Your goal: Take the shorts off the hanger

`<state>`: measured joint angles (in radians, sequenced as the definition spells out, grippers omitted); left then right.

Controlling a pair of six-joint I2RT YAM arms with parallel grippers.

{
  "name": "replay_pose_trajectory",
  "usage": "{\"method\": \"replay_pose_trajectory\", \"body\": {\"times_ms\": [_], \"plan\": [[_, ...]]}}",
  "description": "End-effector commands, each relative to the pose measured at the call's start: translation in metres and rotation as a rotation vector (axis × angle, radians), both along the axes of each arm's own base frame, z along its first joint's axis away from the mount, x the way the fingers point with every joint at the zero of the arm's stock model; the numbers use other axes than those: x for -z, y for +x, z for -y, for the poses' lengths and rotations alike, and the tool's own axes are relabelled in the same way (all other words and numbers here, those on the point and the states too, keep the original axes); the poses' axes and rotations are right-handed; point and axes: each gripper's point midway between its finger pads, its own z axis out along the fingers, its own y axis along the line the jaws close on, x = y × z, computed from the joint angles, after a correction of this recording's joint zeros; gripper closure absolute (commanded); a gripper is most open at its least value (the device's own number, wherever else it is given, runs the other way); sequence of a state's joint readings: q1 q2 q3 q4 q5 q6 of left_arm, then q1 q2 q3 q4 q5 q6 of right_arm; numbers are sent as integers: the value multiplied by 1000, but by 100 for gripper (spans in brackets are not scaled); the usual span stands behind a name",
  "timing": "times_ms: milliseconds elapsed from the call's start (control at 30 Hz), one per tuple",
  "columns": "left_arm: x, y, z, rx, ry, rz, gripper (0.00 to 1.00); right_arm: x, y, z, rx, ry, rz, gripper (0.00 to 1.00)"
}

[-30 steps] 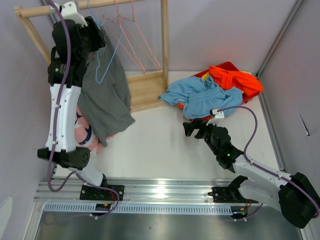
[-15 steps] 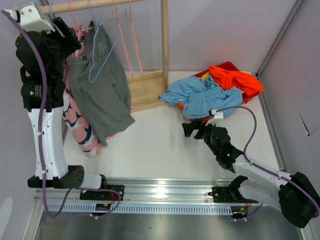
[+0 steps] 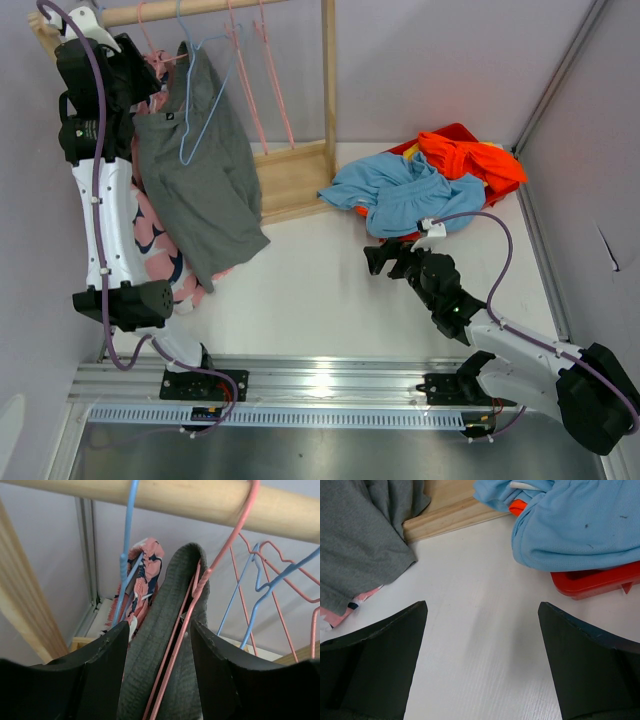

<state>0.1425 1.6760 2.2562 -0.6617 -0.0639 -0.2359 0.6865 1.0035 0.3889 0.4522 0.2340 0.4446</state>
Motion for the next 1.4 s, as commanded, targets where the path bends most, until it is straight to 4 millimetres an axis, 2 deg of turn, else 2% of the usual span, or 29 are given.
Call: {"method": "replay_pose_trajectory", "body": {"times_ms": [0,200,600,833,867,900,967,1100,1133,1167,1200,1233,1367], "plan": [[-21,-4,15,85,-31,57,43,-15,4,-4,3,39,29,1],[-8,2,20,116,-42,31,46,-13,4,-3,2,42,27,1],[31,25,12,95,-53,-61,50,-11,4,1,2,59,25,1],[38,33,12,95,-60,-76,65,-11,4,1,-2,67,26,1],[40,35,11,92,-61,-82,70,-12,4,2,0,68,27,0],[40,35,10,85,-60,-80,84,-12,4,2,0,70,29,1],[35,32,8,71,-60,-72,100,-12,4,2,-2,69,28,1],[18,27,21,107,-49,-28,100,-11,4,-1,-15,71,27,1],[-4,23,26,123,-43,21,100,-9,4,-2,-18,67,23,1],[-7,25,34,151,-46,25,100,-10,4,-3,-25,68,24,1],[1,31,37,159,-57,-3,100,-9,4,-3,-25,66,23,1],[-26,23,41,171,-49,64,100,-10,5,-3,-23,67,25,1],[-54,6,53,192,-41,139,100,-10,3,-1,-24,71,33,1]]}}
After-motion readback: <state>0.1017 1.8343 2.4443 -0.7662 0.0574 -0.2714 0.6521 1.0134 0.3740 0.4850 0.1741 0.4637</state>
